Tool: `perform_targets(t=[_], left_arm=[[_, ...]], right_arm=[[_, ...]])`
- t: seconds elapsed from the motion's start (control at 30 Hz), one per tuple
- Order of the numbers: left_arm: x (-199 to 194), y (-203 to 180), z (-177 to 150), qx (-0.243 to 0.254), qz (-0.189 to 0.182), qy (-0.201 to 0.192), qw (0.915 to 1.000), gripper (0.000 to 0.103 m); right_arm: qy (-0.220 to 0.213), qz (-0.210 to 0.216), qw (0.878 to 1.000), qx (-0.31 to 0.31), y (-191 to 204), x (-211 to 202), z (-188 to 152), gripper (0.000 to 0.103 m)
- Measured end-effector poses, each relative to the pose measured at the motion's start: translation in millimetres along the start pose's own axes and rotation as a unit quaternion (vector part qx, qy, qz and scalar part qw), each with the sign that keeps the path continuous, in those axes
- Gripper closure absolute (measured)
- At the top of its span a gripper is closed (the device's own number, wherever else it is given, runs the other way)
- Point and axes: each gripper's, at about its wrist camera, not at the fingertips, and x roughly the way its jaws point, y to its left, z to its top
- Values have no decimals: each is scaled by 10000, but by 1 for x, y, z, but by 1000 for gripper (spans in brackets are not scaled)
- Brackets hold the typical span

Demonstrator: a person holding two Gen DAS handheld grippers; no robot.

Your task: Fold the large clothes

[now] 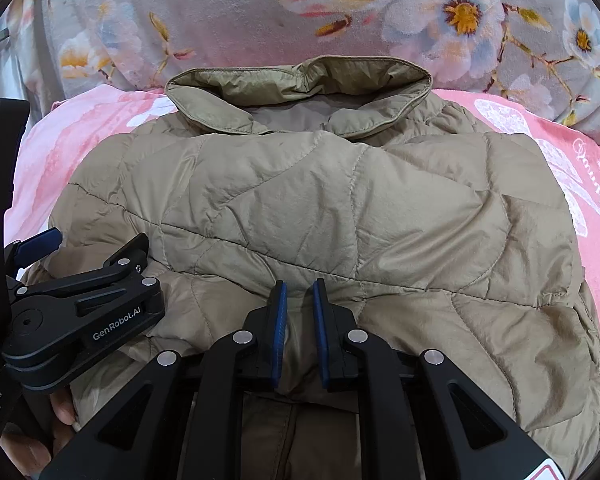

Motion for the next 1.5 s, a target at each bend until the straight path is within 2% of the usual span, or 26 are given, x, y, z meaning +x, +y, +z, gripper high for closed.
perform_targets(t=[0.23,0.3,0.37,0.4,0.47,0.5,0.6,0.63,0.77,0.8,0.83,0.87,0.9,0.93,1.1,1.33,1.43,1.5], left_arm=[[0,1,0,-14,-28,11,10000,9],[0,4,0,-77,-143,14,9999,9],[-1,12,1,-208,-464,27,9987,9],[-3,21,3,-348,-800,47,9962,9],[-9,38,8,-684,-1490,67,9864,9],[-14,49,16,-915,-1720,36,9808,9],[-15,58,50,-1232,-1988,22,9723,9],[-8,57,64,-1291,-2120,106,9686,9],[32,36,98,-1327,-2211,416,9653,10],[41,29,101,-1328,-2253,478,9640,11],[52,22,103,-1295,-2297,596,9628,20],[64,15,105,-1243,-2289,739,9626,28],[75,6,103,-1157,-2162,881,9655,45],[82,0,100,-1079,-2047,927,9684,51],[86,-20,79,-558,-1556,597,9844,56],[90,-30,69,-367,-1312,444,9897,56],[90,-29,71,-373,-1300,411,9900,55],[84,-20,72,-425,-1467,401,9875,55]], right_arm=[[3,22,10000,23,0,0,0,91],[-3,107,9999,79,-2,0,1,91],[-25,438,9987,269,-11,-4,2,86],[-9,608,9973,417,-17,-7,4,82],[13,945,9927,749,-31,-15,15,61],[-42,933,9923,813,-35,-19,22,58],[-379,698,9921,972,-51,-26,55,53],[-395,670,9905,1137,-59,-20,68,47],[-99,669,9777,1988,-88,23,95,46],[-68,719,9748,2109,-91,32,99,47],[-46,773,9728,2183,-93,41,101,54],[4,783,9723,2201,-93,49,102,80],[113,780,9731,2166,-91,58,102,91],[150,754,9738,2142,-92,62,102,95],[-7,428,9833,1771,-83,66,90,99],[68,-76,9904,1378,-74,81,89,102],[132,-2,9906,1364,-75,80,89,101],[211,139,9892,1447,-81,70,86,100]])
